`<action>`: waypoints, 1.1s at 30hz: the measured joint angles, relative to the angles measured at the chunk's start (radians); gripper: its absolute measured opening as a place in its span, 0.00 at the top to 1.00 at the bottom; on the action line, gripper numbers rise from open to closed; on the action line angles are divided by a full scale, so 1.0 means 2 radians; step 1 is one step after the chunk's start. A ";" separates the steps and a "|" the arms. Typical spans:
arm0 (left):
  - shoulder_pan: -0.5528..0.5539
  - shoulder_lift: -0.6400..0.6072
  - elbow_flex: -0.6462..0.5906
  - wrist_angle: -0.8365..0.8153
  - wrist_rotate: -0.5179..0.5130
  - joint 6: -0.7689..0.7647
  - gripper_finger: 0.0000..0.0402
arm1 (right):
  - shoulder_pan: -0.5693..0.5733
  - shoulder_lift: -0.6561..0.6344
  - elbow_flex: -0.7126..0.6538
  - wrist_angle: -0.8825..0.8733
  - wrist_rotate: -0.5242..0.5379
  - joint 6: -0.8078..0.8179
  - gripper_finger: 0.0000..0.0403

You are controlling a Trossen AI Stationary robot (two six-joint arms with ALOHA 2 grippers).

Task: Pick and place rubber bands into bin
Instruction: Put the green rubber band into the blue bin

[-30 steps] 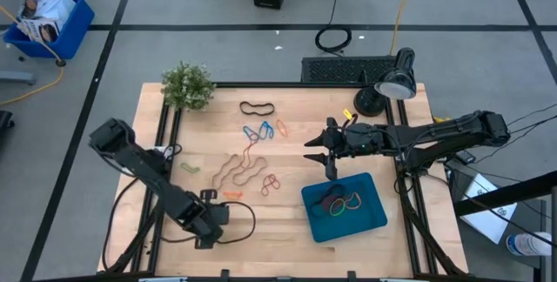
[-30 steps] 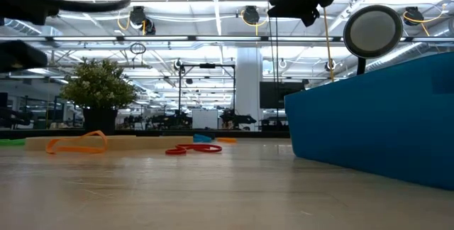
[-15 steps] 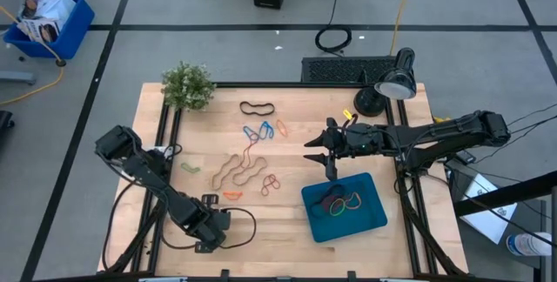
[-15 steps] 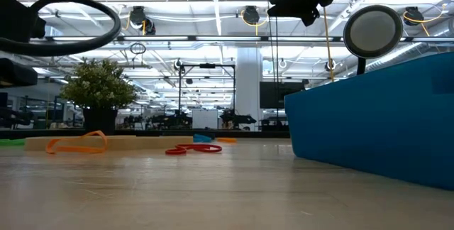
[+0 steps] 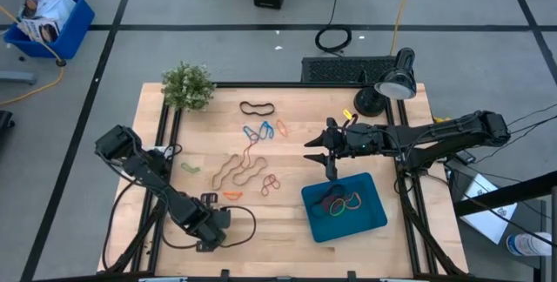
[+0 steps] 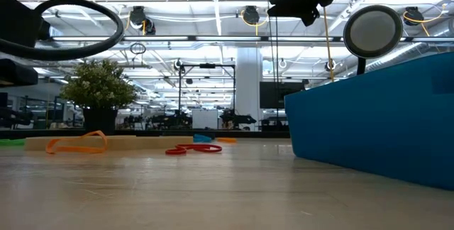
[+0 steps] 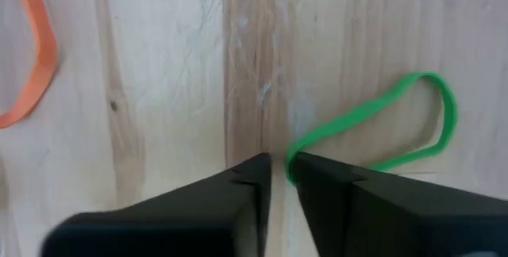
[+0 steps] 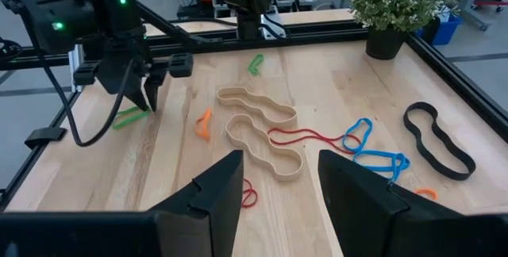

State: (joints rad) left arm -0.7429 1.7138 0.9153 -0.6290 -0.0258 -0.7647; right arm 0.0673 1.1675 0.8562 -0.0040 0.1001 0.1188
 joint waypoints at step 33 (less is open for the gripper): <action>0.101 -0.171 0.070 0.095 -0.040 0.083 0.99 | 0.000 0.000 0.000 0.033 0.000 0.005 0.60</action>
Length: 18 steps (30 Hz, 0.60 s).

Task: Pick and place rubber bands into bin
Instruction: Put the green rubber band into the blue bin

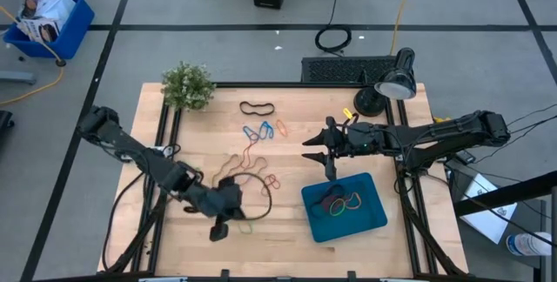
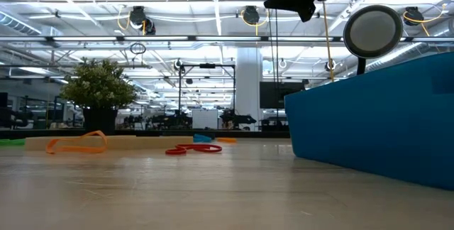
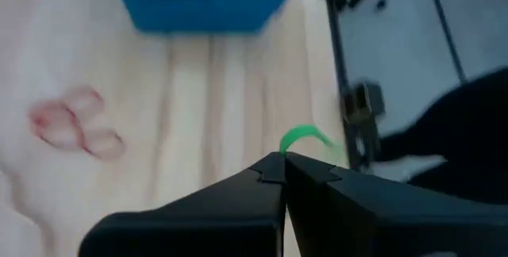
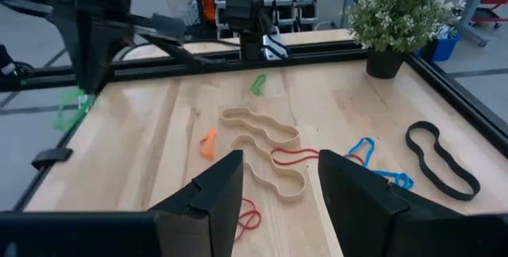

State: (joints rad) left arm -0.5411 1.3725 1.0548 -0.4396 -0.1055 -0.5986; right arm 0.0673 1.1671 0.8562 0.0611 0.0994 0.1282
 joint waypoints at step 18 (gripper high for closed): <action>0.097 0.008 0.015 0.183 -0.061 0.202 0.99 | 0.000 0.000 0.000 -0.002 -0.196 0.095 0.60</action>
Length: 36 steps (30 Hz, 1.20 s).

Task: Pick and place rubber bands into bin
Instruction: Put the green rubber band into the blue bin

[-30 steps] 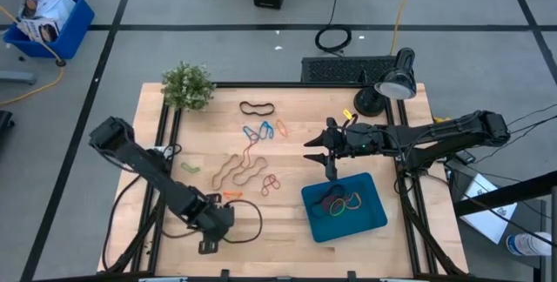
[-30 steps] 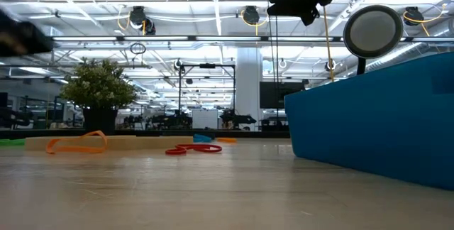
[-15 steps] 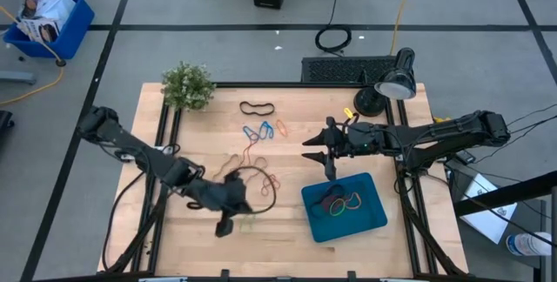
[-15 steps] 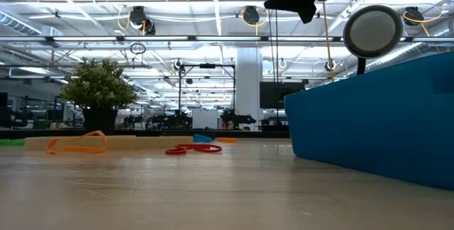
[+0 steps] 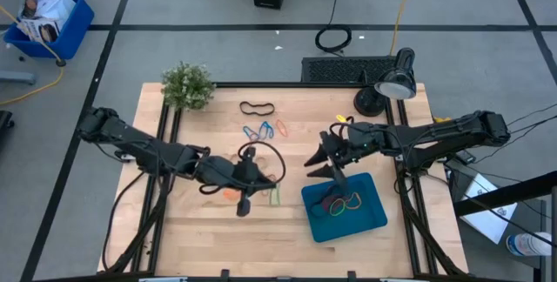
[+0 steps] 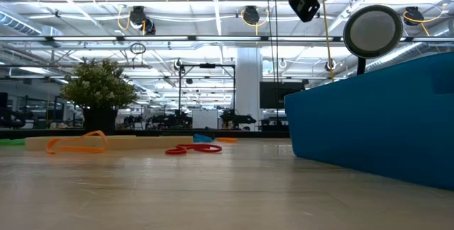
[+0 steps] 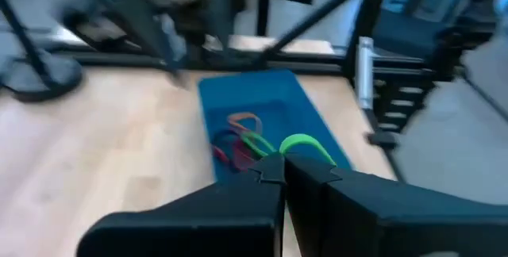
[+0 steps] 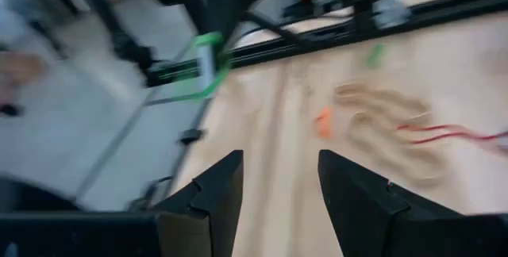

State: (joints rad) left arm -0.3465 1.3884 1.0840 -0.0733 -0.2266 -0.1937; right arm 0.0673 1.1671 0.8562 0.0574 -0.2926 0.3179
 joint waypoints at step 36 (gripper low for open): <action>0.046 0.000 0.000 0.073 -0.047 0.111 0.99 | 0.049 0.112 0.000 0.273 0.093 0.027 0.64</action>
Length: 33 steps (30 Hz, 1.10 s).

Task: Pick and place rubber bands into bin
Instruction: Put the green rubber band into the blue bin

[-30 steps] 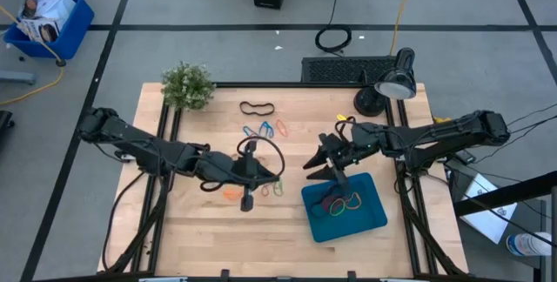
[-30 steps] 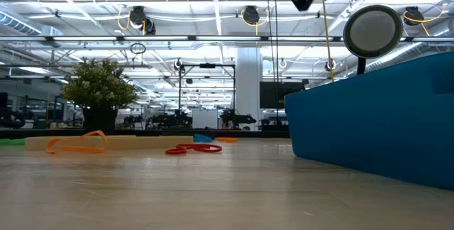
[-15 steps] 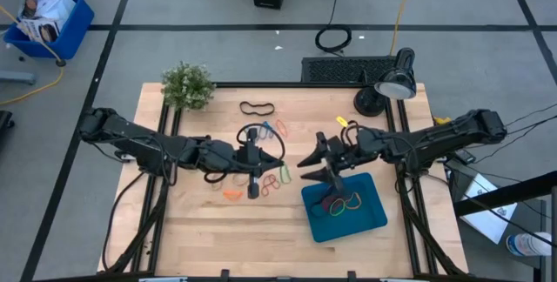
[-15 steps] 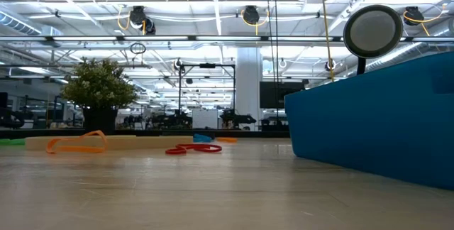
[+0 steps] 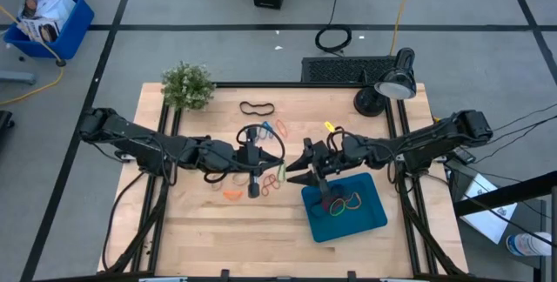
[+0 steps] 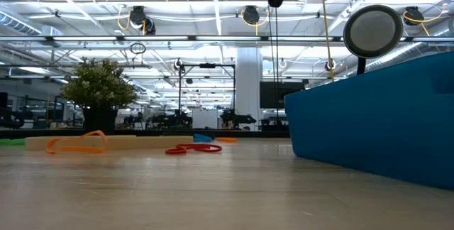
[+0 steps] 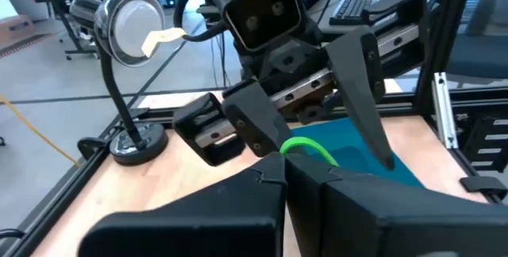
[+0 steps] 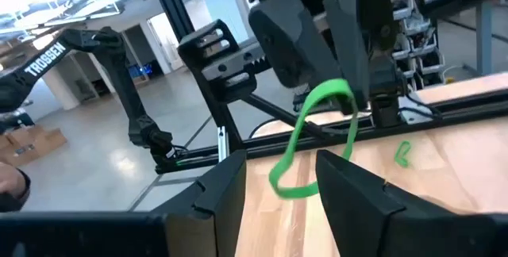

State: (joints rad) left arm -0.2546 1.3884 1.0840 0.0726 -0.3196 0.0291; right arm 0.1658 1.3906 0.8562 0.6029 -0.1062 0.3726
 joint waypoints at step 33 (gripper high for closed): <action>0.029 0.000 0.000 0.017 -0.002 0.001 0.99 | 0.001 0.001 0.000 0.037 -0.015 0.014 0.85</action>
State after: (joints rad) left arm -0.1956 1.3880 1.0840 0.1073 -0.3233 0.0315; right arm 0.1677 1.3922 0.8562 0.6773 -0.1352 0.4000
